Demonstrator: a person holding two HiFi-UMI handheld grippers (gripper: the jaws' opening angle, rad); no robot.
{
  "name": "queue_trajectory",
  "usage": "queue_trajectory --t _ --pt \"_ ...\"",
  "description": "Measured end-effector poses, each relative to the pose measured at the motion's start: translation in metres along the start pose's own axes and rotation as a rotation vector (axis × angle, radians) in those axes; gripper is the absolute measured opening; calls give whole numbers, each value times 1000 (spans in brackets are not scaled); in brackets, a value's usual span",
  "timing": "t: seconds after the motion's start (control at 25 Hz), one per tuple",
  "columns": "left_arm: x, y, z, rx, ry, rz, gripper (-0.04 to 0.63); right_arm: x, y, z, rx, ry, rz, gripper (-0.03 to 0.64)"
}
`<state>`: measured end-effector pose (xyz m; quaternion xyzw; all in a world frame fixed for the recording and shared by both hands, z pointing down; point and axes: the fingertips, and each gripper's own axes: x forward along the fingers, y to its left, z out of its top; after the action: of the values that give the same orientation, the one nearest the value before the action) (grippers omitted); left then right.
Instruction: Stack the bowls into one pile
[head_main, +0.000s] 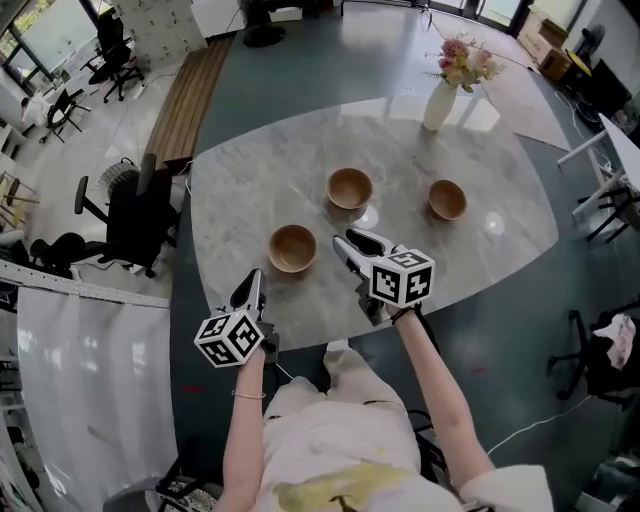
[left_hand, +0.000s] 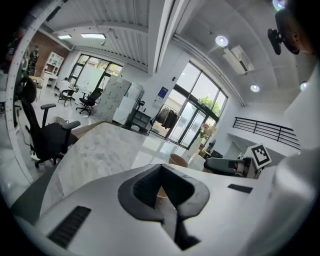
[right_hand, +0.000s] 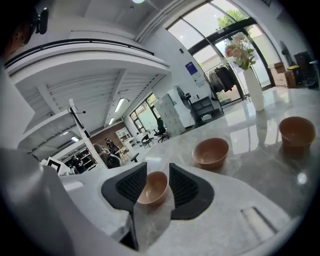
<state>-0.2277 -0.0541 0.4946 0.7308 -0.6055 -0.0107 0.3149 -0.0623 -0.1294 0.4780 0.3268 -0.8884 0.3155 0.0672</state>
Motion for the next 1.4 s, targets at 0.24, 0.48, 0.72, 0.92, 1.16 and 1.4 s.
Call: queue_trajectory --t 0.24,0.48,0.72,0.92,1.16,1.4 --pt "17 12 -14 -52 30 62 0 35 -13 -7 -22 114 53 135" --pt "22 28 -26 -102 73 102 0 68 -15 -29 -26 255 73 135" --pt "31 41 -41 -139 127 109 0 98 -27 -56 -45 388 31 135" --pt "37 48 -47 -155 161 105 0 113 -31 -70 -33 451 10 130" --pt "45 53 -52 -161 189 89 0 123 -33 -86 -27 511 -29 103" --pt "48 52 -51 -166 206 80 0 124 -36 -82 -60 526 -73 32"
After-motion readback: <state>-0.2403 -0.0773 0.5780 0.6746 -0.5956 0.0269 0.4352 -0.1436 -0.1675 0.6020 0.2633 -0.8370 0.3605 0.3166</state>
